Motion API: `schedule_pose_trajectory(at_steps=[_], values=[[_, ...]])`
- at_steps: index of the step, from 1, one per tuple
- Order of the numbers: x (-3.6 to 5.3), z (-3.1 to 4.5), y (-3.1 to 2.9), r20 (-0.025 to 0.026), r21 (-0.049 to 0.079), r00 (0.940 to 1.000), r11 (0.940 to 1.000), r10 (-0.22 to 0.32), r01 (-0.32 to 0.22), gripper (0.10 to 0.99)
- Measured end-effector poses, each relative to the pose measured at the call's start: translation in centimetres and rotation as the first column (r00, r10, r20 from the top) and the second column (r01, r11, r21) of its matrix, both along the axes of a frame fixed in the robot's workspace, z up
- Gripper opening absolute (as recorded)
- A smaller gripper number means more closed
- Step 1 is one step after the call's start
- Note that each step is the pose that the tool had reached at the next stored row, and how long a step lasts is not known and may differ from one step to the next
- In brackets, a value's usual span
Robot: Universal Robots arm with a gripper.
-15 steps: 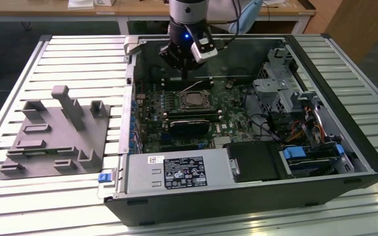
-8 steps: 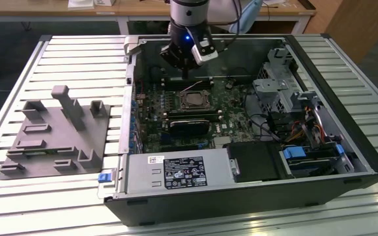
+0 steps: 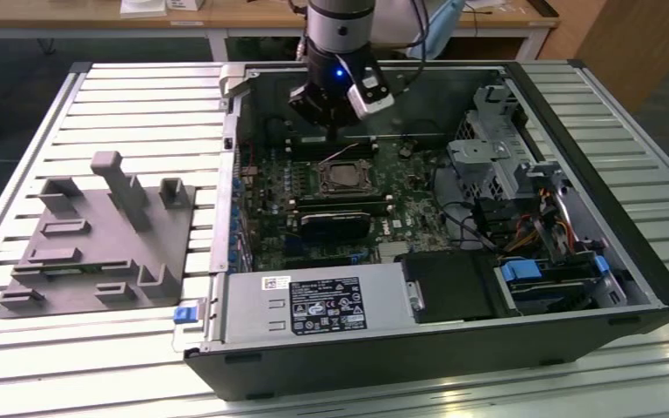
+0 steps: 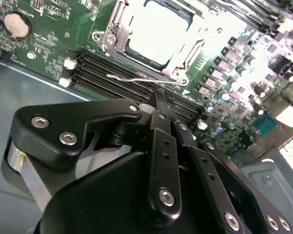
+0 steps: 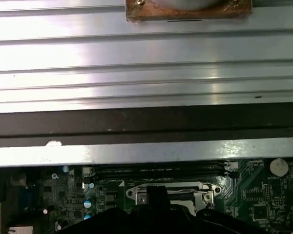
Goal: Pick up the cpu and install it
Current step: 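Install the first cpu locking lever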
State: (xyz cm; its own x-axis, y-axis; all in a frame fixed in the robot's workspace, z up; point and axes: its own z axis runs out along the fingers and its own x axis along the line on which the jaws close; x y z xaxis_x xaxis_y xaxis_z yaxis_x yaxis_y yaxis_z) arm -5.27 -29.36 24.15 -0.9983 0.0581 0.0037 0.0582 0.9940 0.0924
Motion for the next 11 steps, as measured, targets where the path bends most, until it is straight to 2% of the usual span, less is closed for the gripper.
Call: schedule_pose_trajectory(at_steps=[11], values=[[1.06, -1.00, 0.35, 0.0000, 0.000, 1.0000, 1.0000, 0.000, 0.000, 0.106]])
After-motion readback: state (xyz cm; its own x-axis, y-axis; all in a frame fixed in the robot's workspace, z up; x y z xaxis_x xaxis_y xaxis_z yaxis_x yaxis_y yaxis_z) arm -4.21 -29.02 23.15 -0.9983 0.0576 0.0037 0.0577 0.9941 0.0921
